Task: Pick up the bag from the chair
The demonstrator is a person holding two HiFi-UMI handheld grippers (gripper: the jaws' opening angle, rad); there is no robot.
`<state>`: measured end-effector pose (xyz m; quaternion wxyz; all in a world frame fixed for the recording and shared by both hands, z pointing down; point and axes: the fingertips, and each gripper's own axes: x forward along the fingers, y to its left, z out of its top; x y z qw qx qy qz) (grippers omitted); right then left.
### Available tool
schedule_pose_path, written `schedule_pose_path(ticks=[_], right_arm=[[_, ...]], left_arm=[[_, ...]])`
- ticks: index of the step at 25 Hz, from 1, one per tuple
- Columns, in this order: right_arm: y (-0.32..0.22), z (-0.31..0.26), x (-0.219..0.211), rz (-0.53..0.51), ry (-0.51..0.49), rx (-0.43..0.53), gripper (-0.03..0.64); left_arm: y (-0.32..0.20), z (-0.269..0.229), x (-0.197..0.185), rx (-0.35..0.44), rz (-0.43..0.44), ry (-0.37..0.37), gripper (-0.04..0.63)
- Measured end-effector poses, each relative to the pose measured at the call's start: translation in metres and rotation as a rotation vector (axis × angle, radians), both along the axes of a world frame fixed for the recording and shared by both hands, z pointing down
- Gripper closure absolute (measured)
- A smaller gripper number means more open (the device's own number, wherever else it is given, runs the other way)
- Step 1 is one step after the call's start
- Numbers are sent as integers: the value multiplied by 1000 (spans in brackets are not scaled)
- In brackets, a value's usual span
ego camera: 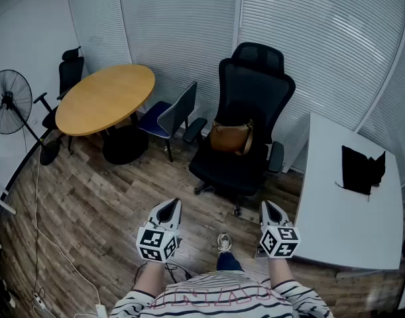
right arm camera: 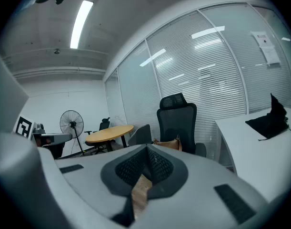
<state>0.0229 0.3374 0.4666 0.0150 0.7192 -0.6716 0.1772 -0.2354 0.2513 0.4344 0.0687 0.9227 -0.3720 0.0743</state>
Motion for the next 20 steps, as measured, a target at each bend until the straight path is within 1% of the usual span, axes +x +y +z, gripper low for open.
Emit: schedule_pose_path(ticks=[3, 5, 9, 12, 16, 17, 18, 20], right_arm=[[-10, 2, -1, -23, -4, 0, 590], [-16, 3, 0, -33, -13, 4, 589], [-35, 8, 11, -40, -30, 12, 589], [-57, 12, 24, -28, -34, 7, 586], [-88, 16, 43, -24, -70, 12, 581], [-96, 17, 49, -22, -82, 15, 573], [-105, 17, 56, -23, -94, 17, 548], [-122, 20, 68, -30, -116, 12, 454]], left_arm=[[-10, 6, 3, -42, 1, 34, 571], [-15, 10, 5, -53, -8, 42, 571], [-32, 15, 17, -54, -7, 54, 569], [-52, 16, 31, -36, -8, 39, 568], [-80, 16, 56, -49, 14, 58, 566], [-88, 16, 64, -51, 18, 59, 565], [-96, 16, 71, -54, 22, 59, 565], [-112, 17, 86, -63, 28, 61, 550]])
